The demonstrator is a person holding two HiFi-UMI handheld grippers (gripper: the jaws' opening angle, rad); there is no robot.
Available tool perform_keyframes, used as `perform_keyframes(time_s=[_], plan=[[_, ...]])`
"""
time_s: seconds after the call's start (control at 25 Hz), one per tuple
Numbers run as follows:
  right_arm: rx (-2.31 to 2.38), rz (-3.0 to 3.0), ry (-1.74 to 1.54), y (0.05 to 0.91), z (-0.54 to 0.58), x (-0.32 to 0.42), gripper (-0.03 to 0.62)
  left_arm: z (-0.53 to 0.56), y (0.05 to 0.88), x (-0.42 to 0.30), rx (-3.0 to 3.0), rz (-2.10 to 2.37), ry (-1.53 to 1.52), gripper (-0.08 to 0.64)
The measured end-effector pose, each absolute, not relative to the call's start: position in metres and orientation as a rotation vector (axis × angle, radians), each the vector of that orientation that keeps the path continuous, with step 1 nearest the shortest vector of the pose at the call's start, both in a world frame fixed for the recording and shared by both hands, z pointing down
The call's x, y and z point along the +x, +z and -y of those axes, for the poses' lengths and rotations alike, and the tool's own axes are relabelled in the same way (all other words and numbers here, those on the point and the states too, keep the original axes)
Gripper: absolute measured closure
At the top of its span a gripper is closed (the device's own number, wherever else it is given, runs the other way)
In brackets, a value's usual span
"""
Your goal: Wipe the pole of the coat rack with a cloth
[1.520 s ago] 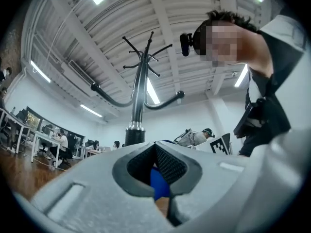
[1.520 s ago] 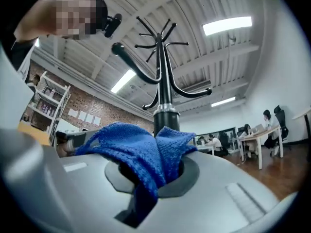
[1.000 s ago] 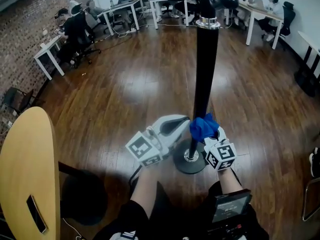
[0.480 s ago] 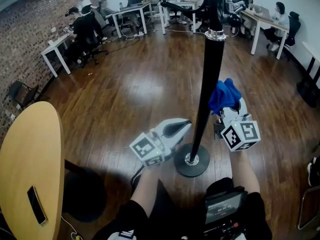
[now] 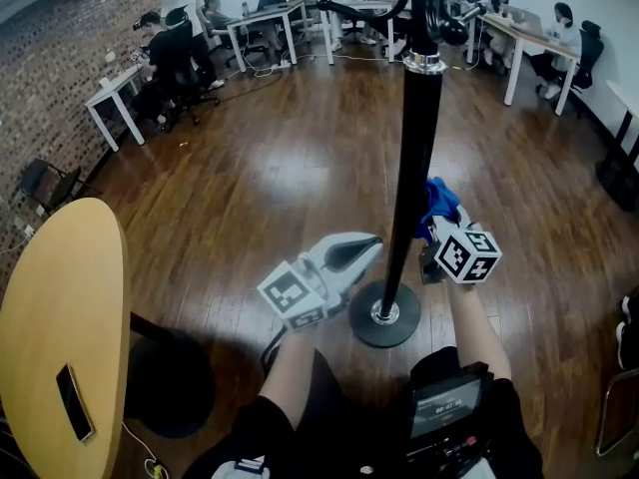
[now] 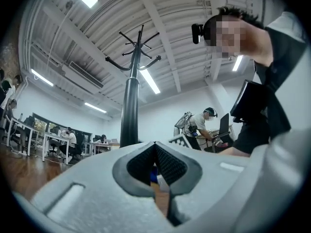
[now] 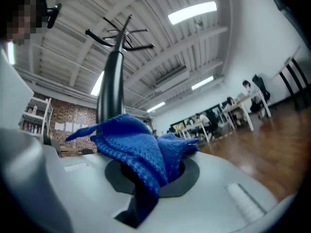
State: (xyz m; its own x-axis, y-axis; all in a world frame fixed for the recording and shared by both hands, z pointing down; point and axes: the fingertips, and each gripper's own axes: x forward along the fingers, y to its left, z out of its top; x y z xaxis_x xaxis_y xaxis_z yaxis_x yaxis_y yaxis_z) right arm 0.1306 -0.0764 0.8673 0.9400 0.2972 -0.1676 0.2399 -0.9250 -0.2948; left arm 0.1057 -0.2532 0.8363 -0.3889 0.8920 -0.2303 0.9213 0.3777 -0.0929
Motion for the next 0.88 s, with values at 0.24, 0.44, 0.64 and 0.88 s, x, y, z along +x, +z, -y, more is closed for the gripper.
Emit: perform_keyframes(time_s=[0.24,0.44,0.64,0.88], plan=[[-2.449,0.373,-0.057,1.092,0.088,0.121,0.558,0.249,0.862,0.100,1.631,-2.507,-0.231,0.563],[-2.408,0.331,0.007,1.083,0.089,0.116,0.558,0.248,0.862,0.105,1.630,-2.500,-0.242,0.563],[-2.702,0.243,0.516,0.862,0.096,0.107,0.558,0.251,0.851,0.105,1.620,-2.497,-0.271,0.563],[-3.169,0.260,0.950,0.642,0.162,0.098,0.558,0.259,0.829,0.101,1.614,-2.490,-0.348,0.563]])
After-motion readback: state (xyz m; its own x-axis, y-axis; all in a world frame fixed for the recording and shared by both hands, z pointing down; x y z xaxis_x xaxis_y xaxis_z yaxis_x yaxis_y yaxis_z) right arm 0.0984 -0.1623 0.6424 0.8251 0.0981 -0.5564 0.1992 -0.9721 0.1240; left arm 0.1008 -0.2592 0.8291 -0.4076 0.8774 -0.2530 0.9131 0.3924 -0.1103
